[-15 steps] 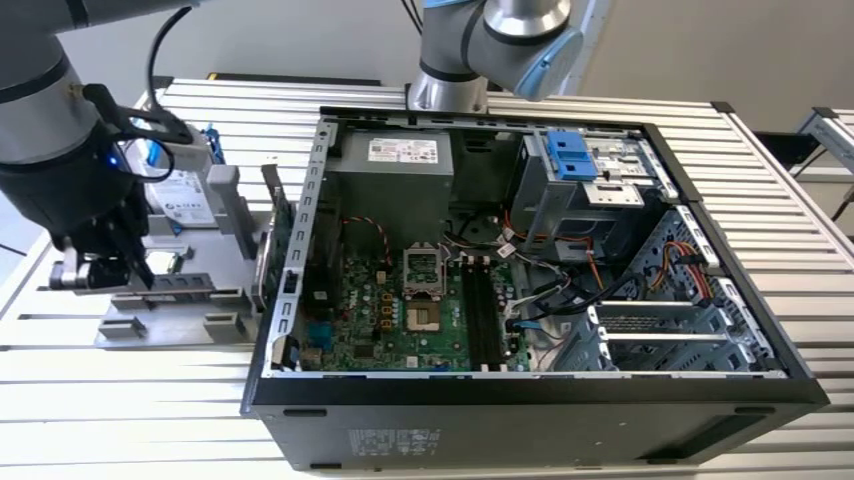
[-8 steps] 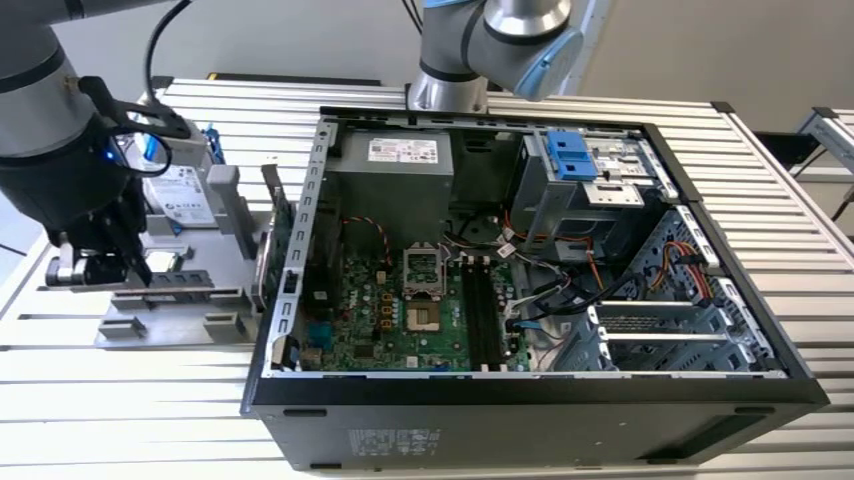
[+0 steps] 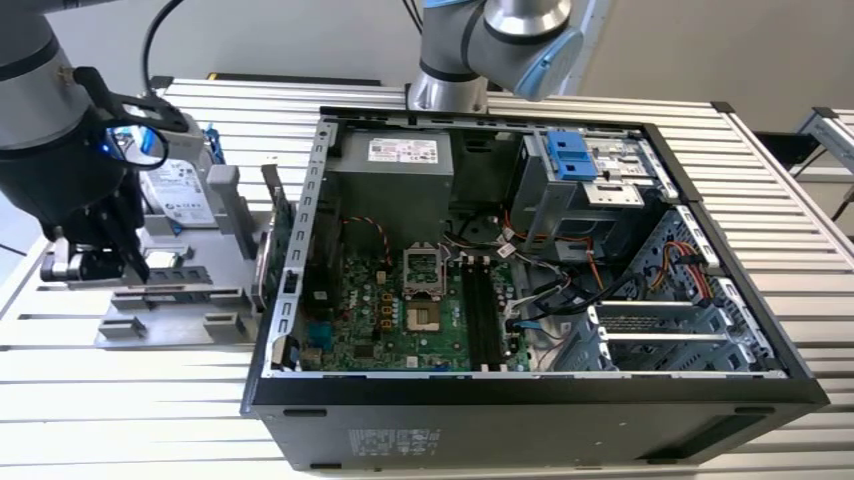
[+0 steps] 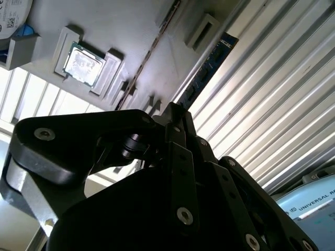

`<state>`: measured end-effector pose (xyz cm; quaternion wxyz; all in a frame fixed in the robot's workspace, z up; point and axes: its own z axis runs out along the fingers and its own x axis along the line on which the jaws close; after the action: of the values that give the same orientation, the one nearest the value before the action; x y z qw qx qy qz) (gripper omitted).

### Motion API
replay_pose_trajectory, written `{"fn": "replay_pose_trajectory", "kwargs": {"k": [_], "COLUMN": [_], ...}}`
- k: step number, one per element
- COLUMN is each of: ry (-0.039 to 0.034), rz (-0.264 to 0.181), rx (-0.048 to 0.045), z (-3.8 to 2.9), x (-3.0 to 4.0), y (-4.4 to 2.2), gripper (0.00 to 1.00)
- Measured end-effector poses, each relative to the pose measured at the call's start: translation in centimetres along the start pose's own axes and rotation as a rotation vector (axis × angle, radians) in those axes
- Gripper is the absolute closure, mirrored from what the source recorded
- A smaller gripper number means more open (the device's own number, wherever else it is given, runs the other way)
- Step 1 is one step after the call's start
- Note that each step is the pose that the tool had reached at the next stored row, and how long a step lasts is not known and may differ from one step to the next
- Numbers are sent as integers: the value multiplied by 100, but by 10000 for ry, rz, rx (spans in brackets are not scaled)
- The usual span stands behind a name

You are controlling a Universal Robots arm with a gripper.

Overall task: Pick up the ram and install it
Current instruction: 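Pick up the ram and move it above insertion slot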

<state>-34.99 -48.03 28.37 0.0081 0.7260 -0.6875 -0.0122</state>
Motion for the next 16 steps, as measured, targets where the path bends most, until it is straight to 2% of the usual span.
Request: {"fn": "replay_pose_trajectory", "kwargs": {"k": [16], "ry": [0], "rz": [0], "rx": [1], "z": [-131], "x": [-1], "y": [4], "gripper": [100]}}
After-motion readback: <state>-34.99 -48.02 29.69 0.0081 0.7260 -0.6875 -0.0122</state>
